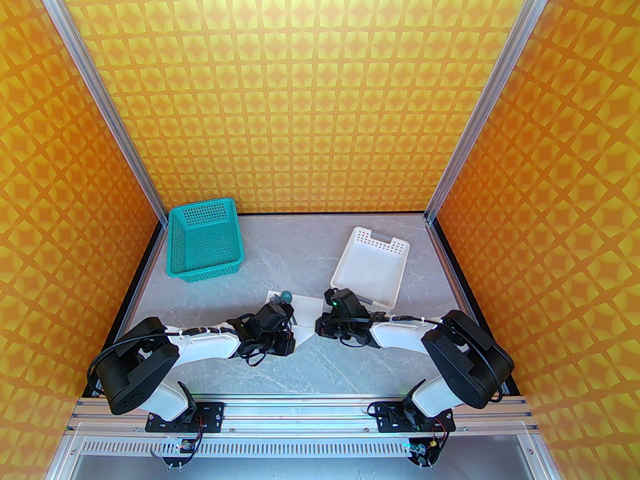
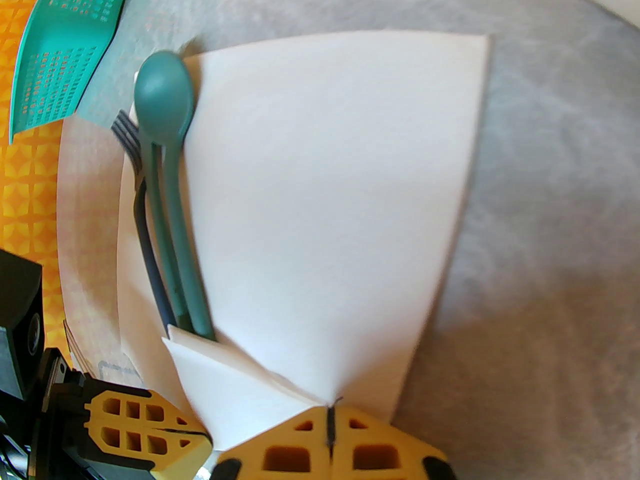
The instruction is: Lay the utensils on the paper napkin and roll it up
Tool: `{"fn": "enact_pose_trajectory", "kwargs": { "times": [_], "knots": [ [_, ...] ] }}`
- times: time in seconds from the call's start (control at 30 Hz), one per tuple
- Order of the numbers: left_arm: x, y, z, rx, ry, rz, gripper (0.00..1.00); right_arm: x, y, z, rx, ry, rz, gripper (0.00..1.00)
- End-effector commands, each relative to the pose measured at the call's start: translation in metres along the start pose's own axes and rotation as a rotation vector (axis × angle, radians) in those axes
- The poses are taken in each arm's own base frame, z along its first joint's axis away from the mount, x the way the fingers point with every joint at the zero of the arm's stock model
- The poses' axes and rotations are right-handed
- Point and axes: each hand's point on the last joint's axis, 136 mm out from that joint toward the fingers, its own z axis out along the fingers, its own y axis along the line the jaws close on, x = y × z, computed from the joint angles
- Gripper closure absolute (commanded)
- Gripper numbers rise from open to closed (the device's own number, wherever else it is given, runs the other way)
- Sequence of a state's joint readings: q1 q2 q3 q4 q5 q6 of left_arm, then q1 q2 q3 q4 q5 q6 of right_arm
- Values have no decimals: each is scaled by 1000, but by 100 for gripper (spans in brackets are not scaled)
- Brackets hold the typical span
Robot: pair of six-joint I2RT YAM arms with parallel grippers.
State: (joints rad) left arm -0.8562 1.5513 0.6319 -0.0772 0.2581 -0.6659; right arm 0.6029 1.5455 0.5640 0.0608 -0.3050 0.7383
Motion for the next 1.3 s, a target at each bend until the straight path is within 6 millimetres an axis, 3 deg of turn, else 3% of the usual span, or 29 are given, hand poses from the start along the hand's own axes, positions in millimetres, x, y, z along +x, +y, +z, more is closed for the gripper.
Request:
{"fn": "enact_pose_trajectory", "kwargs": {
  "times": [0.0,0.43,0.73,1.0,1.27],
  "knots": [
    [29,34,0,-121,83,-43,100,-4,-20,-8,90,-22,-2,100],
    [26,31,-3,-108,67,-46,100,-12,20,-46,-51,-91,-15,100],
    [24,30,-4,-104,61,-44,100,13,57,-14,-168,-4,-27,100],
    [24,29,-3,-105,63,-42,100,20,56,8,-157,34,-23,100],
    [20,24,-7,-96,54,-33,100,32,37,19,-90,80,8,100]
  ]
}}
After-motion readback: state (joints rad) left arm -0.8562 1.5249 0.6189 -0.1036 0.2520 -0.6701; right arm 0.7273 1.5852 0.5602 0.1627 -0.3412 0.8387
